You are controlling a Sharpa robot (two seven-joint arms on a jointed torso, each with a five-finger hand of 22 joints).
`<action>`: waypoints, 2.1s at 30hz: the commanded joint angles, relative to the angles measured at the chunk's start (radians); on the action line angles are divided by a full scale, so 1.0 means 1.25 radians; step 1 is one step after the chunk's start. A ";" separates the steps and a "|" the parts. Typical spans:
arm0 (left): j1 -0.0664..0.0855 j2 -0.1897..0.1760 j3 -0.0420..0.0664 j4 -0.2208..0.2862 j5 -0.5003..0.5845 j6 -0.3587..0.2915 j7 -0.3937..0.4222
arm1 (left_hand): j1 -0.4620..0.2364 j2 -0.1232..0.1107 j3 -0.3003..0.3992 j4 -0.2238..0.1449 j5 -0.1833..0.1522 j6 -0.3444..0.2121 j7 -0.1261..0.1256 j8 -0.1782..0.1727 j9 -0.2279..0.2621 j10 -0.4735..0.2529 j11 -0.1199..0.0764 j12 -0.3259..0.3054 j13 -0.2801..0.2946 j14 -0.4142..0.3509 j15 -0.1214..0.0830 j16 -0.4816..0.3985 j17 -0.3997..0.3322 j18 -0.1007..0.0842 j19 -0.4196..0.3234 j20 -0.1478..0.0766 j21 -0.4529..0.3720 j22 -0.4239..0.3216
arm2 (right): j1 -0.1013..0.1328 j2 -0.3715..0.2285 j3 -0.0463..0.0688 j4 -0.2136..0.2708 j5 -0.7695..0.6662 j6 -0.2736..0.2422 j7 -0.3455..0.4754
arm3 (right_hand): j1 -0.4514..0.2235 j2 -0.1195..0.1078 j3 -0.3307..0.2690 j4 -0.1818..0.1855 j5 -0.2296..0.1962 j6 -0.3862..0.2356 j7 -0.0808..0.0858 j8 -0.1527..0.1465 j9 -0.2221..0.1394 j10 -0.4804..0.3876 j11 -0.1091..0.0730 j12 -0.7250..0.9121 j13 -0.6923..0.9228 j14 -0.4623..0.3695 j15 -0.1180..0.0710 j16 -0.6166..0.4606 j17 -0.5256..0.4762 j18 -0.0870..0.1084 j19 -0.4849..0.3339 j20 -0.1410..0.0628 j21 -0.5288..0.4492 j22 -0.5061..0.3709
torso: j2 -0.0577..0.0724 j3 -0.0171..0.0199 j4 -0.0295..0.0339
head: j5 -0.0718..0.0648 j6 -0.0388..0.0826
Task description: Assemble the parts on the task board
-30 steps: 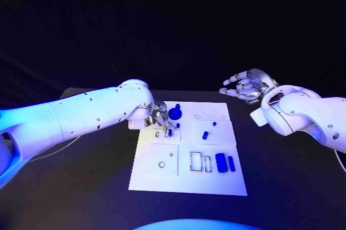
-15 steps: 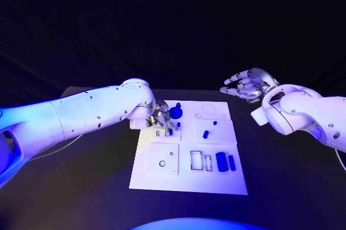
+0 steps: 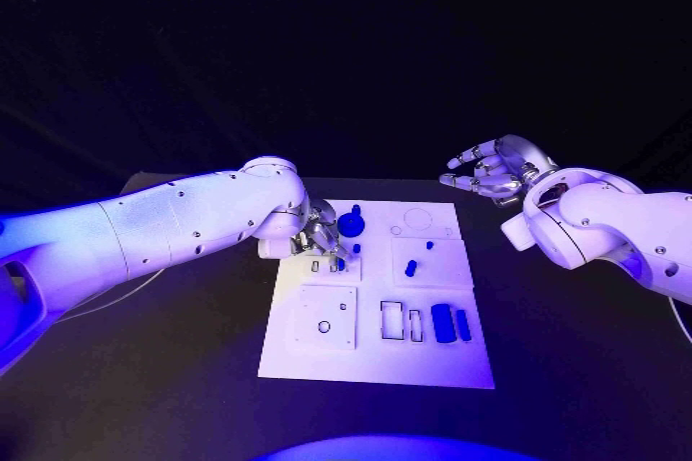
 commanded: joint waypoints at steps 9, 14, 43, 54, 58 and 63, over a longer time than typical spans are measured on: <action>-0.001 0.002 0.000 0.000 0.007 0.015 0.001 | 0.058 0.003 0.048 -0.003 0.002 -0.003 -0.003 -0.014 0.014 -0.008 -0.001 -0.005 0.000 0.077 0.002 0.002 0.199 -0.005 -0.002 0.006 0.005 0.002 | -0.001 0.002 0.000 0.000 -0.008 0.012 -0.003 | -0.008 -0.001 0.004 -0.001 0.004 -0.007 0.000 0.004 -0.001 0.001 0.000 0.001 -0.001 0.077 -0.007 -0.004 0.185 0.014 0.052 -0.008 -0.002 0.154 | 0.000 -0.0001 0.0004 | -0.001 -0.002; -0.002 0.002 0.000 -0.001 0.009 0.012 0.001 | 0.074 0.000 0.068 -0.005 0.002 -0.002 -0.004 -0.017 0.020 -0.008 -0.002 -0.006 0.001 0.077 0.001 0.002 0.200 -0.005 -0.002 0.005 0.005 0.004 | -0.001 0.002 0.000 -0.001 -0.008 0.014 -0.004 | -0.008 -0.001 0.004 -0.001 0.004 -0.007 0.000 0.004 -0.001 0.001 0.000 0.001 -0.001 0.077 -0.007 -0.004 0.185 0.014 0.052 -0.008 -0.002 0.154 | 0.000 0.0004 0.0008 | -0.001 -0.003; -0.002 -0.085 0.010 0.069 0.147 -0.088 0.008 | 0.041 -0.083 0.448 -0.126 -0.001 -0.003 -0.009 0.004 0.128 0.022 -0.009 0.002 0.024 0.082 -0.006 0.008 0.210 -0.008 0.006 0.001 0.012 0.020 | -0.002 -0.003 -0.001 -0.002 -0.007 0.029 -0.011 | -0.009 0.000 0.006 -0.001 0.007 -0.008 0.000 0.005 -0.002 0.004 -0.001 0.004 0.002 0.076 -0.007 -0.004 0.185 0.014 0.053 -0.008 0.000 0.155 | -0.001 0.0018 0.0027 | 0.004 0.000; -0.007 -0.094 0.003 0.093 0.067 -0.152 0.010 | 0.032 -0.086 0.460 -0.133 -0.002 -0.001 -0.010 0.006 0.133 0.025 -0.010 0.004 0.027 0.082 -0.006 0.008 0.211 -0.007 0.005 0.001 0.011 0.018 | -0.002 -0.004 -0.001 -0.003 -0.007 0.029 -0.009 | -0.011 -0.001 0.006 -0.001 0.008 -0.009 0.000 0.005 -0.002 0.003 0.000 0.003 0.001 0.076 -0.007 -0.005 0.185 0.014 0.052 -0.008 -0.001 0.154 | 0.000 0.0008 0.0017 | 0.009 -0.004; -0.013 -0.093 0.002 0.102 0.033 -0.184 0.011 | 0.029 -0.088 0.464 -0.136 -0.002 -0.001 -0.010 0.007 0.135 0.027 -0.010 0.005 0.028 0.082 -0.007 0.008 0.211 -0.007 0.005 0.001 0.011 0.018 | -0.002 -0.004 -0.001 -0.003 -0.007 0.028 -0.007 | -0.011 -0.001 0.006 -0.001 0.008 -0.009 0.000 0.005 -0.002 0.003 0.000 0.003 0.001 0.076 -0.007 -0.005 0.185 0.014 0.052 -0.008 -0.001 0.154 | 0.001 0.0002 0.0011 | 0.010 -0.006; -0.021 -0.092 0.001 0.114 0.002 -0.210 0.012 | 0.026 -0.089 0.470 -0.140 -0.002 0.000 -0.011 0.008 0.137 0.028 -0.011 0.005 0.027 0.082 -0.008 0.008 0.211 -0.007 0.006 0.000 0.011 0.019 | -0.002 -0.005 -0.002 -0.001 -0.007 0.029 -0.007 | -0.011 -0.001 0.006 -0.001 0.008 -0.009 0.000 0.005 -0.002 0.003 0.000 0.003 0.001 0.076 -0.007 -0.005 0.185 0.014 0.052 -0.008 -0.001 0.154 | 0.001 0.0003 0.0008 | 0.010 -0.008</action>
